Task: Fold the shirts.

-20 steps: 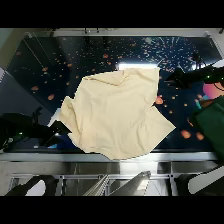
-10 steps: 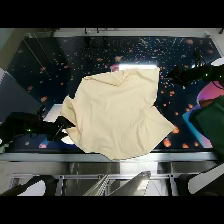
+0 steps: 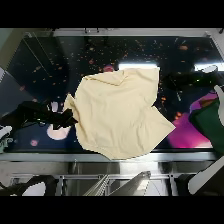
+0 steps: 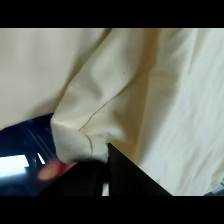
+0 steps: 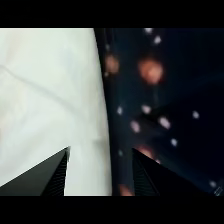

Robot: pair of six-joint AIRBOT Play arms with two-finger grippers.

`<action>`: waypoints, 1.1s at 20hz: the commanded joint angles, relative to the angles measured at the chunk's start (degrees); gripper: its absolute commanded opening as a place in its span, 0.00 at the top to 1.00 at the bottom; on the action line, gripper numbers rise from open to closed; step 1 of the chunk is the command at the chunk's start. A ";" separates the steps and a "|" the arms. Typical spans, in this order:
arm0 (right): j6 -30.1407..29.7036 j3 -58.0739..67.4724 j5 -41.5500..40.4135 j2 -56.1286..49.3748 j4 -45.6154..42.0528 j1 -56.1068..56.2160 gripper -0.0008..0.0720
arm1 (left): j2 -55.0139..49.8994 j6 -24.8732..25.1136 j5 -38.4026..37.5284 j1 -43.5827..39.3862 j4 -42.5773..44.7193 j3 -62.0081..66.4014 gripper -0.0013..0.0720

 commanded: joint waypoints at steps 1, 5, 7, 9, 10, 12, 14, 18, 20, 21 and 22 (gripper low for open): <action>-0.98 1.79 -0.94 -2.56 3.85 1.60 0.39 | -0.13 0.09 1.86 -1.07 -0.72 1.53 0.95; -0.39 7.43 -0.96 -4.57 3.74 4.04 0.52 | -0.13 0.09 2.51 -1.07 -0.74 1.55 0.95; 0.22 9.14 -1.11 -5.79 3.72 4.44 0.52 | -0.13 0.11 2.97 -1.07 -0.74 1.55 0.95; 1.09 9.86 -1.09 -6.51 1.27 4.17 0.52 | -0.13 0.11 3.98 -1.07 -0.72 1.55 0.95; 2.32 10.01 -0.83 -6.43 -0.90 3.76 0.52 | -0.13 0.13 4.52 -1.07 -0.72 1.55 0.95; 2.49 10.64 0.70 -5.99 -2.99 2.29 0.46 | -0.13 0.15 5.40 -1.07 -0.72 1.55 0.95; 3.41 10.75 1.03 -5.79 -3.17 0.68 0.36 | -0.13 0.52 5.55 -1.07 -0.72 1.55 0.95; 3.34 10.75 1.25 -6.78 -3.19 0.52 0.36 | -0.13 0.55 5.55 -1.07 -0.74 1.55 0.95; 3.32 10.75 1.68 -7.65 -2.47 1.57 0.36 | -0.13 0.52 5.55 -1.07 -0.76 1.55 0.95; 3.34 10.75 2.10 -8.04 -2.05 2.25 0.36 | -0.13 0.52 5.60 -1.07 -0.76 1.55 0.95; 3.32 10.75 2.32 -8.37 -1.29 2.91 0.36 | -0.13 0.52 5.66 -1.07 -0.76 1.55 0.95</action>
